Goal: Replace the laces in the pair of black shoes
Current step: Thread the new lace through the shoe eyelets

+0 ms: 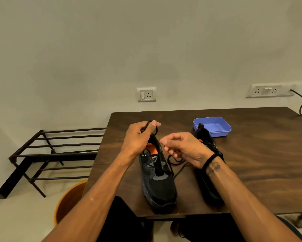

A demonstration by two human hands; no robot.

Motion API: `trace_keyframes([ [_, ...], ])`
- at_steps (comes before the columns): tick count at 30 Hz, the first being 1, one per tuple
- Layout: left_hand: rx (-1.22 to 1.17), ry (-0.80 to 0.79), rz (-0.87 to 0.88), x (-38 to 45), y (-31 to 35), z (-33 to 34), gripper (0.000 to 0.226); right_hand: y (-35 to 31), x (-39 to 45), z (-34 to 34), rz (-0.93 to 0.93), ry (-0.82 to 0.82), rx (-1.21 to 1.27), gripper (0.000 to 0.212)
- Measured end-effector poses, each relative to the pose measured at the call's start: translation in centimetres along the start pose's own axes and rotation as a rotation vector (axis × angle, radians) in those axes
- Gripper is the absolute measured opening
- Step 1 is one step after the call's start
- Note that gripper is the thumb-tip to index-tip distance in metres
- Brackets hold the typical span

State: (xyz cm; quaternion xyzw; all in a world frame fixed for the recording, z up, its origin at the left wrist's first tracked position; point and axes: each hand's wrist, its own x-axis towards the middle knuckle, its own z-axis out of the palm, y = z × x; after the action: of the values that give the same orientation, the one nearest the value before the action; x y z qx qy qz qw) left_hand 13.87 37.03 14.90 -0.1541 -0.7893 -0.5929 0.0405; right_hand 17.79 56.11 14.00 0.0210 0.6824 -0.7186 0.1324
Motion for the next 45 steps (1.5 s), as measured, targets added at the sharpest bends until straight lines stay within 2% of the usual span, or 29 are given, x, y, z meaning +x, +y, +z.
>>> trace_keyframes([
  [2,-0.042,0.003,-0.039,-0.1,0.0,0.0,0.021,-0.3,0.1,-0.7,-0.011,0.039,0.055,0.026],
  [6,-0.038,-0.024,-0.006,-0.3,0.2,0.7,0.011,-0.8,0.0,-0.2,0.133,-0.066,0.12,0.054],
  [8,-0.019,-0.038,0.016,-0.2,0.1,0.9,0.011,-0.7,0.2,0.1,0.154,-0.056,0.206,0.056],
  [12,0.092,-0.087,0.109,-0.7,0.5,2.0,0.013,-0.5,0.2,-0.2,0.114,0.068,0.363,0.035],
  [15,0.192,-0.107,0.077,-1.3,0.6,3.1,0.017,-0.5,0.4,-0.3,0.019,0.215,0.379,0.027],
  [18,0.413,-0.26,-0.034,-1.5,-0.1,3.2,0.011,-1.5,0.6,-2.0,-0.122,0.399,0.621,0.021],
  [21,0.675,-0.446,-0.12,-1.4,-0.9,2.9,0.018,-2.5,0.6,-5.3,-0.196,0.601,0.764,0.013],
  [23,0.701,-0.59,-0.104,-1.8,-0.7,3.5,0.024,-2.4,0.9,-6.8,-0.146,0.695,0.63,0.017],
  [24,0.599,-0.643,-0.092,-2.1,-0.3,4.3,0.026,-2.3,1.0,-7.1,-0.113,0.712,0.533,0.021],
  [25,0.396,-0.66,-0.121,-2.7,0.3,5.2,0.023,-2.2,1.0,-6.8,-0.094,0.705,0.452,0.024],
  [27,-0.107,-0.619,-0.231,-3.6,1.8,7.0,0.015,-2.3,1.0,-5.7,-0.109,0.673,0.329,0.028],
  [28,-0.308,-0.583,-0.262,-3.6,2.4,7.6,0.02,-2.4,1.1,-5.2,-0.127,0.672,0.263,0.028],
  [30,-0.52,-0.528,-0.266,-3.1,3.0,8.1,0.03,-2.3,1.1,-4.7,-0.188,0.683,0.087,0.028],
  [32,-0.573,-0.48,-0.243,-2.4,3.1,7.7,0.036,-2.0,1.1,-5.0,-0.292,0.723,-0.152,0.027],
  [34,-0.384,-0.379,-0.216,-1.9,2.8,6.3,0.033,-1.6,0.8,-5.3,-0.366,0.751,-0.385,0.031],
  [36,0.084,-0.252,-0.205,-1.5,2.1,4.5,0.019,-1.3,0.7,-5.3,-0.387,0.756,-0.55,0.019],
  [37,0.285,-0.241,-0.269,-1.4,1.5,3.6,0.015,-1.0,0.6,-5.1,-0.38,0.733,-0.594,0.012],
  [39,0.45,-0.34,-0.532,-1.4,0.2,2.1,0.013,-0.6,0.9,-4.7,-0.357,0.622,-0.688,0.005],
  [41,0.555,-0.536,-0.655,-1.8,-0.7,1.5,0.027,-0.3,1.2,-4.5,-0.326,0.546,-0.751,0.006],
  [43,0.646,-0.688,-0.611,-2.1,-1.4,1.6,0.048,-0.2,1.4,-4.4,-0.318,0.531,-0.785,0.008],
  [45,0.726,-0.703,-0.494,-2.2,-1.8,2.1,0.044,-0.1,1.3,-4.3,-0.299,0.512,-0.796,0.006],
])
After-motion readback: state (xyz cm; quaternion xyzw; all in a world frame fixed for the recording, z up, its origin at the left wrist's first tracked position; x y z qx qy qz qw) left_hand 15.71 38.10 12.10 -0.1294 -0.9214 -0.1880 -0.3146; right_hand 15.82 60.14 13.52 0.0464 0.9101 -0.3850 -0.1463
